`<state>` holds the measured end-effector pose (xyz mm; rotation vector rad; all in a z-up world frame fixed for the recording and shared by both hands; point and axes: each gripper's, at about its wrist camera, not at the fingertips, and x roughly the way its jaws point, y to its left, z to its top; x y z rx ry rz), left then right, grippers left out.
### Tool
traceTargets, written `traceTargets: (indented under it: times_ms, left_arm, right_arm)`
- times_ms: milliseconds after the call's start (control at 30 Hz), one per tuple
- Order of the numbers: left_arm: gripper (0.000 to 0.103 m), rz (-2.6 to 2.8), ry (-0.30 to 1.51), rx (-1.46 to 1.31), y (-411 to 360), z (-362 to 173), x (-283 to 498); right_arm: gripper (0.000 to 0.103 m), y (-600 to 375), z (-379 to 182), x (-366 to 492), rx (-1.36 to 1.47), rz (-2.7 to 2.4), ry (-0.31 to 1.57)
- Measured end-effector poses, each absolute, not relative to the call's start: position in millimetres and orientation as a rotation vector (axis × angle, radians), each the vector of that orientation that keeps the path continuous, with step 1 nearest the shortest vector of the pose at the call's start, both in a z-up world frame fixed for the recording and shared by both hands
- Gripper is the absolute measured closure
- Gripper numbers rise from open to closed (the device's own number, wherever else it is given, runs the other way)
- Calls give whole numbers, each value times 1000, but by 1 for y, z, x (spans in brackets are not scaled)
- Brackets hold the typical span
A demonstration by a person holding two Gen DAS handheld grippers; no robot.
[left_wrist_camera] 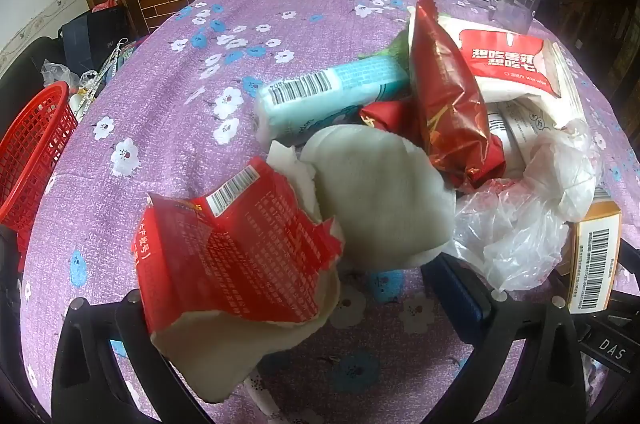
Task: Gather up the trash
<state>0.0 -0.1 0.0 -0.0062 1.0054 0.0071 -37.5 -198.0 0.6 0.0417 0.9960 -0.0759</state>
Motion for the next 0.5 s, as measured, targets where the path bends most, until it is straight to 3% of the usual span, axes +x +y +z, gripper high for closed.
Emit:
traceTargets:
  times_ms: [500]
  left_arm:
    - [0,2,1002,-5,0,0,-1]
  right_arm:
    - [0,-198,1,-37,42,-76,996]
